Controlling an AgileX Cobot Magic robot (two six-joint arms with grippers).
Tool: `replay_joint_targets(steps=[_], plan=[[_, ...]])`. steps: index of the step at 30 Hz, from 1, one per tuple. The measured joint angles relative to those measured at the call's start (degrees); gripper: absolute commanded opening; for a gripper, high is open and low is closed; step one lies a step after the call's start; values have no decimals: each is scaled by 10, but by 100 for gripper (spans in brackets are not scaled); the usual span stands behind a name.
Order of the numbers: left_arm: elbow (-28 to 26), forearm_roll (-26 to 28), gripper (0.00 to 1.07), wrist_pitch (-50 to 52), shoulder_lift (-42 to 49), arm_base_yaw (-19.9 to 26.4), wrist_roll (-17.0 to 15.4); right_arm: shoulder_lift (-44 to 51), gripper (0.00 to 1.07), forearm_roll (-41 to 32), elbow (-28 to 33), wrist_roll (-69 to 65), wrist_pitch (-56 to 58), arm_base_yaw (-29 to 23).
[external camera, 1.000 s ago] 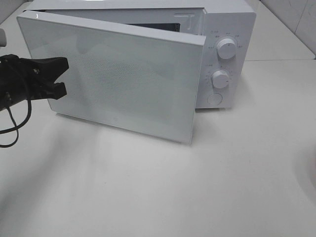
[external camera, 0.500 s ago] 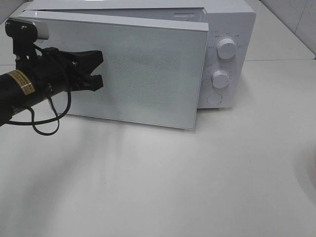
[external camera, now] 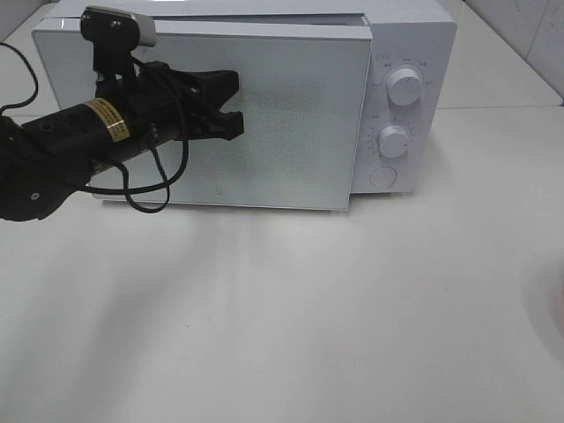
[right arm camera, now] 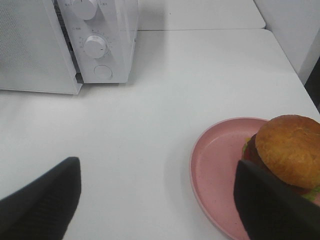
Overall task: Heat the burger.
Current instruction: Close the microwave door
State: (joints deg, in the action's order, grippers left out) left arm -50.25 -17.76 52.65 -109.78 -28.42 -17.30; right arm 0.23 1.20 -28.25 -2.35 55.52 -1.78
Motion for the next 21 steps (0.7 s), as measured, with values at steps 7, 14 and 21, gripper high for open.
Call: replay_joint_targets(steps=[7,14,21], plan=[[-58,5,0,-27,-23,-27,0,0,74,0,0,0,0,0],[-98,25,0,-54,-40,-52,13,0,74,0,0,0,0,0],[-148,54,0,-74,-65,-72,43,0,74,0,0,0,0,0]])
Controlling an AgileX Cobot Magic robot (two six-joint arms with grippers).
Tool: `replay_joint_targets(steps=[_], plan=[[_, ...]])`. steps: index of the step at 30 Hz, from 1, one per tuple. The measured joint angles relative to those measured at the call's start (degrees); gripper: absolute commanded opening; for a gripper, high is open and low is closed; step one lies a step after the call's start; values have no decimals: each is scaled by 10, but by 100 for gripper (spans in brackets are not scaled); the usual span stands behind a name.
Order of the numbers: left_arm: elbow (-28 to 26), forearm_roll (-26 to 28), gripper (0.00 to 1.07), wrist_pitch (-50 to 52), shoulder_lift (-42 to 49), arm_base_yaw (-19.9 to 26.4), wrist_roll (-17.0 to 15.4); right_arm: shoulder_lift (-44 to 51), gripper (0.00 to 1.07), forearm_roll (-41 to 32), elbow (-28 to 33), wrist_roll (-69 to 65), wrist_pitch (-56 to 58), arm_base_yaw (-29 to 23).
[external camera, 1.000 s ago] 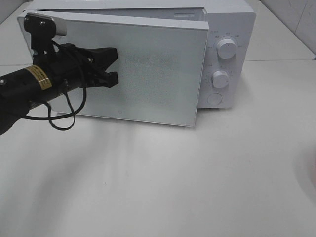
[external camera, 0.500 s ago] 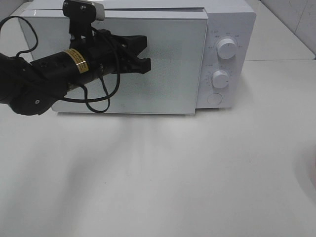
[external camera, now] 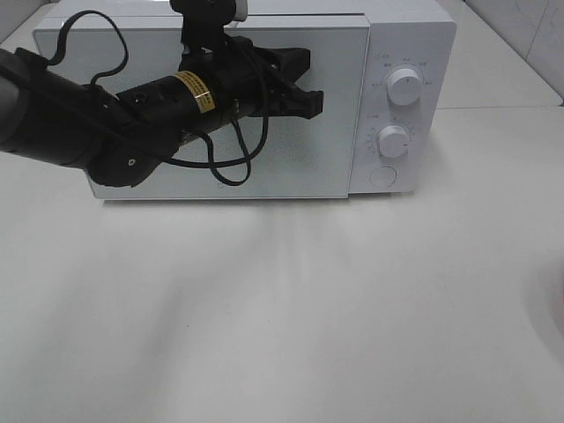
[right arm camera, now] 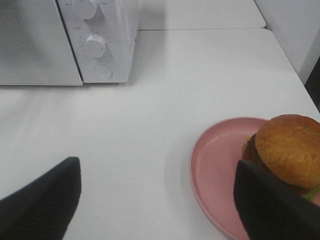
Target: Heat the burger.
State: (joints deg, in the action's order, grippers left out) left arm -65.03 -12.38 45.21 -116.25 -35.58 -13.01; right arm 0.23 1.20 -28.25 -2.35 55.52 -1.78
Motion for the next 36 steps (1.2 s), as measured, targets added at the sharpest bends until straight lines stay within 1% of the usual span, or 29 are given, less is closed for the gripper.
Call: replay_joint_targets(steps=[4,6,11,14,16,17,19,20,21,22,23,24,25,26,27,28,29,30,31,32,33,34,35,36], plan=[[-17,18,0,-8,-9,-9,6,0,74,0,0,0,0,0],[-35,41,0,-18,-18,-14,13,0,74,0,0,0,0,0],[-43,46,0,-32,-19,-18,21,0,74,0,0,0,0,0],[-43,46,0,-36,-17,-19,21,0,74,0,0,0,0,0],[-43,43,0,-62,-5,-23,9,0,74,0,0,0,0,0],[-43,43,0,-62,-5,-23,9,0,74,0,0,0,0,0],[-25,48,2,-113,29,-32,-26,0,74,0,0,0,0,0],[-25,48,2,-113,29,-32,-26,0,74,0,0,0,0,0],[-18,48,16,-124,37,-34,-32,0,74,0,0,0,0,0],[-2,42,39,-144,53,-44,-40,0,74,0,0,0,0,0],[-2,42,39,-144,53,-44,-40,0,74,0,0,0,0,0],[8,35,56,-154,62,-52,-41,0,74,0,0,0,0,0],[28,26,87,-174,78,-66,-42,0,74,0,0,0,0,0],[28,26,87,-174,78,-66,-42,0,74,0,0,0,0,0],[37,22,98,-186,87,-74,-43,0,74,0,0,0,0,0],[37,22,98,-186,87,-74,-43,0,74,0,0,0,0,0],[50,19,101,-215,102,-85,-44,0,74,0,0,0,0,0],[60,19,100,-256,118,-96,-44,0,74,0,0,0,0,0],[60,19,100,-256,118,-96,-44,0,74,0,0,0,0,0],[64,19,100,-282,127,-101,-44,0,74,0,0,0,0,0],[68,19,100,-335,145,-111,-44,0,74,0,0,0,0,0],[68,19,100,-335,145,-111,-44,0,74,0,0,0,0,0],[69,19,100,-367,155,-115,-44,0,74,0,0,0,0,0],[69,19,100,-434,174,-119,-44,0,74,0,0,0,0,0]])
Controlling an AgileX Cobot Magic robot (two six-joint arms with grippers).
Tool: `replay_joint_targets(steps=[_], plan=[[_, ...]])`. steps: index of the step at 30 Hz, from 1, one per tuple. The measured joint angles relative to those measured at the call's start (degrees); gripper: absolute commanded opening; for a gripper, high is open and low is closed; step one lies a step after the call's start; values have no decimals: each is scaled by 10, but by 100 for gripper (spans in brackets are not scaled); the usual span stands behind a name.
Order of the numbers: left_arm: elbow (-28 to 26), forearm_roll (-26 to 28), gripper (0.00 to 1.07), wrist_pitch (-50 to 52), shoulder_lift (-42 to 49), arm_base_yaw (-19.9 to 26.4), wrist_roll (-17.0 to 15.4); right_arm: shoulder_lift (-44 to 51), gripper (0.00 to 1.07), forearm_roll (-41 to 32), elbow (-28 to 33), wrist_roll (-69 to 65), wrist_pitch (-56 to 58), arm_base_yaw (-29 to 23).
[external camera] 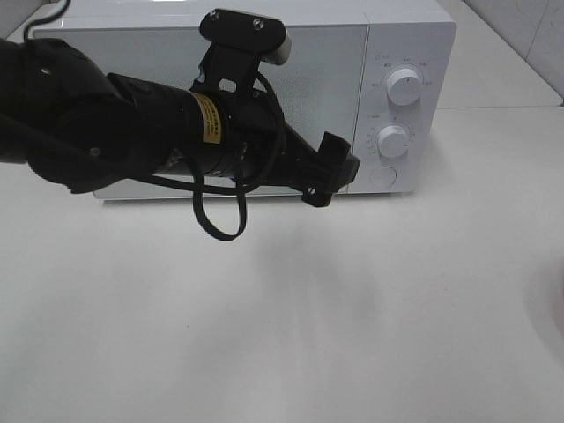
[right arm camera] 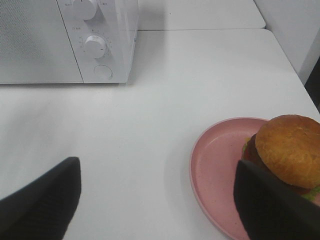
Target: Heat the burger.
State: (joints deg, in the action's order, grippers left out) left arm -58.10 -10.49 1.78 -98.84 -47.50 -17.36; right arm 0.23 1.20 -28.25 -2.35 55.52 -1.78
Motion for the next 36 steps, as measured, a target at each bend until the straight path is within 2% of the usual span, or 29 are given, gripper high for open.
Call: replay_joint_targets(steps=[2,3,5,6,7,9,10,12,18,20,21,22,23,24,25,26,27,28,29,30,31,32,33,34,35,36], plan=[[0,0,100,-28,7,-2,0,0,74,0,0,0,0,0],[0,0,100,-99,28,-3,0,0,74,0,0,0,0,0],[0,2,100,-128,36,-3,0,0,74,0,0,0,0,0],[0,6,100,-202,56,-3,0,0,74,0,0,0,0,0],[0,6,100,-202,56,-3,0,0,74,0,0,0,0,0],[0,23,100,-304,84,-3,0,0,74,0,0,0,0,0],[0,23,100,-304,84,-3,0,0,74,0,0,0,0,0],[0,32,100,-387,107,-3,0,0,74,0,0,0,0,0],[0,41,100,-466,142,6,-10,0,74,0,0,0,0,0],[0,57,100,-505,159,49,-7,0,74,0,0,0,0,0],[0,57,100,-505,159,49,-7,0,74,0,0,0,0,0],[0,64,100,-530,170,92,15,0,74,0,0,0,0,0],[0,68,100,-543,176,114,30,0,74,0,0,0,0,0],[0,68,100,-543,176,114,30,0,74,0,0,0,0,0],[0,78,100,-568,193,155,59,0,74,0,0,0,0,0],[0,83,100,-578,199,174,72,0,74,0,0,0,0,0],[0,83,100,-578,199,174,72,0,74,0,0,0,0,0],[0,95,100,-601,215,224,101,0,74,0,0,0,0,0],[0,98,100,-610,222,245,113,0,74,0,0,0,0,0],[0,98,100,-610,222,245,113,0,74,0,0,0,0,0],[0,105,100,-633,238,297,132,0,74,0,0,0,0,0],[0,105,100,-633,238,297,132,0,74,0,0,0,0,0],[3,108,100,-647,256,348,142,0,74,0,0,0,0,0],[7,111,100,-653,265,367,144,0,74,0,0,0,0,0],[7,111,100,-653,265,367,144,0,74,0,0,0,0,0],[23,120,100,-655,288,403,146,0,74,0,0,0,0,0]])
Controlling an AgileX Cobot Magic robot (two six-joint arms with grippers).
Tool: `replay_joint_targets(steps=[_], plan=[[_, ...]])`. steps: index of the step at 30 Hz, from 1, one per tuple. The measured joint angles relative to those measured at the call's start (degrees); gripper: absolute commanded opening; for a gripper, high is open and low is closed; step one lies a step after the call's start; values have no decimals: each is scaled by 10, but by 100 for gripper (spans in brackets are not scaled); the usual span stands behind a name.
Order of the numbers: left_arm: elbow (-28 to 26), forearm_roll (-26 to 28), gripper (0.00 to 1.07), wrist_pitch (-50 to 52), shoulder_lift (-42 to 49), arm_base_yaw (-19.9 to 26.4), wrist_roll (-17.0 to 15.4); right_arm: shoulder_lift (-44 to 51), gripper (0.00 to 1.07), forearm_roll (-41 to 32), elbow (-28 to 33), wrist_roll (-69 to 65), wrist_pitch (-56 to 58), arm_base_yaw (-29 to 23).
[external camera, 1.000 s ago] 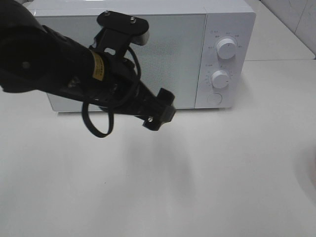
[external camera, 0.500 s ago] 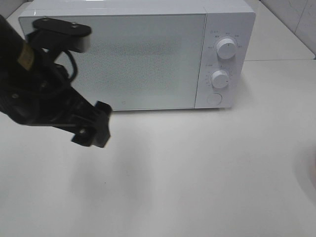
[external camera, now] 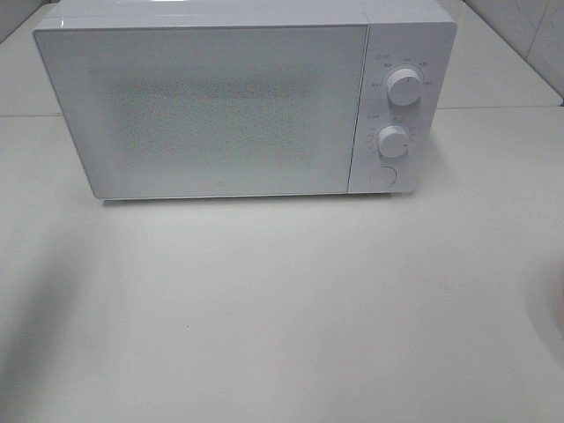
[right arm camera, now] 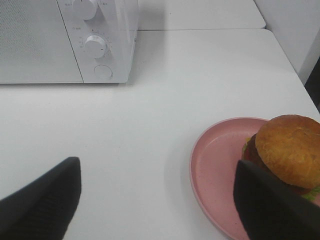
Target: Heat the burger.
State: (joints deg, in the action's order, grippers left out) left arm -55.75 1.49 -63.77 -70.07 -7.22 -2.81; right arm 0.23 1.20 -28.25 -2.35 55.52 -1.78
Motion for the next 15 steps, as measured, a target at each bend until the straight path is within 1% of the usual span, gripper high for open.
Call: replay_joint_targets(steps=[1,2,3,4,7,8,9,10,12,13,14,15], plan=[[12,4,100,-1,14,17,1,0,74,0,0,0,0,0],[12,4,100,-1,14,17,1,0,74,0,0,0,0,0],[39,9,100,-2,44,41,1,0,74,0,0,0,0,0],[62,11,100,-6,78,55,1,0,74,0,0,0,0,0],[76,11,100,-9,97,59,1,0,74,0,0,0,0,0],[99,11,100,-11,132,61,1,0,74,0,0,0,0,0],[111,10,100,-11,152,61,1,0,74,0,0,0,0,0],[111,10,100,-11,152,61,1,0,74,0,0,0,0,0],[158,-3,100,-11,224,62,1,0,74,0,0,0,0,0],[158,-3,100,-11,224,62,1,0,74,0,0,0,0,0],[171,-7,100,-11,242,62,1,0,74,0,0,0,0,0],[194,-15,100,-11,275,62,1,0,74,0,0,0,0,0]])
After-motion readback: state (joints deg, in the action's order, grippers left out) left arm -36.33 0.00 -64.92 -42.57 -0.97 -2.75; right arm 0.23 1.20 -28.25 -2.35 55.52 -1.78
